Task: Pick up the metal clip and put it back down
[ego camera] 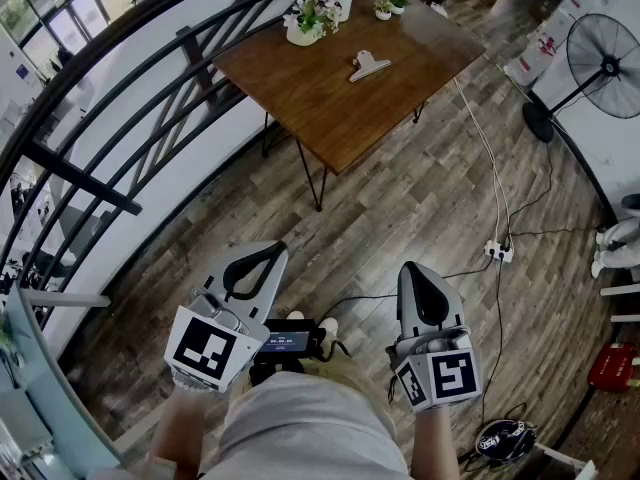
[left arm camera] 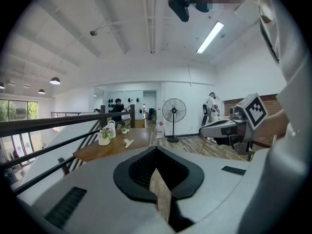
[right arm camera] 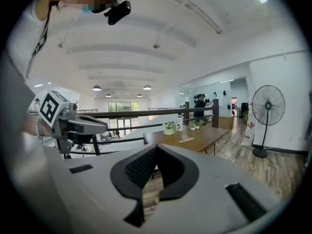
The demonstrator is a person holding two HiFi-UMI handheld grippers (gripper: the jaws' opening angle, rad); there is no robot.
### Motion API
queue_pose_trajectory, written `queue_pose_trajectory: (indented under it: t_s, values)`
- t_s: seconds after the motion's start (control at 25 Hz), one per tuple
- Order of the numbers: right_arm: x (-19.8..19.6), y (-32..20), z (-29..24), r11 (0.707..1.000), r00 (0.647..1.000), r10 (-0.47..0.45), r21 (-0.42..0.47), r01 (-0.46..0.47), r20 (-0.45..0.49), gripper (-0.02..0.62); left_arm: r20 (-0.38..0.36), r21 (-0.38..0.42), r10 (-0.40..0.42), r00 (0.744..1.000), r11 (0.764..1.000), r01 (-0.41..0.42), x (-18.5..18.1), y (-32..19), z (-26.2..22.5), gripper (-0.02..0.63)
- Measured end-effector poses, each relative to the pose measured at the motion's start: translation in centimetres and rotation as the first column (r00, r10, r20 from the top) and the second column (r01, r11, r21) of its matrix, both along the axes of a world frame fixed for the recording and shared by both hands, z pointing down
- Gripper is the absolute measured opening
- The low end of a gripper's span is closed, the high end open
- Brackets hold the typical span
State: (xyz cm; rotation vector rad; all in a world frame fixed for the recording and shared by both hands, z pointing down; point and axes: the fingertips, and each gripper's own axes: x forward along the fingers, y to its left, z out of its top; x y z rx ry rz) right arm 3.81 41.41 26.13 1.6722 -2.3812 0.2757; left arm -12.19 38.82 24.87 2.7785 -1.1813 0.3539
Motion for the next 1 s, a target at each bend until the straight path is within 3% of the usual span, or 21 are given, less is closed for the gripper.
queue_pose_trajectory:
  t_s: [0.84, 1.0]
  values:
    - [-0.46, -0.84, 0.36, 1.0, 0.999, -0.024, -0.009, 0.025, 0.023, 0.002, -0.017, -0.017, 0.0, 1.0, 1.0, -0.001, 0.67, -0.67, 0.45, 0.005]
    - [-0.01, -0.96, 0.46, 1.0, 1.0, -0.007, -0.009, 0.007, 0.028, 0.002, 0.009, -0.019, -0.001, 1.0, 1.0, 0.001, 0.62, -0.7, 1.03, 0.005]
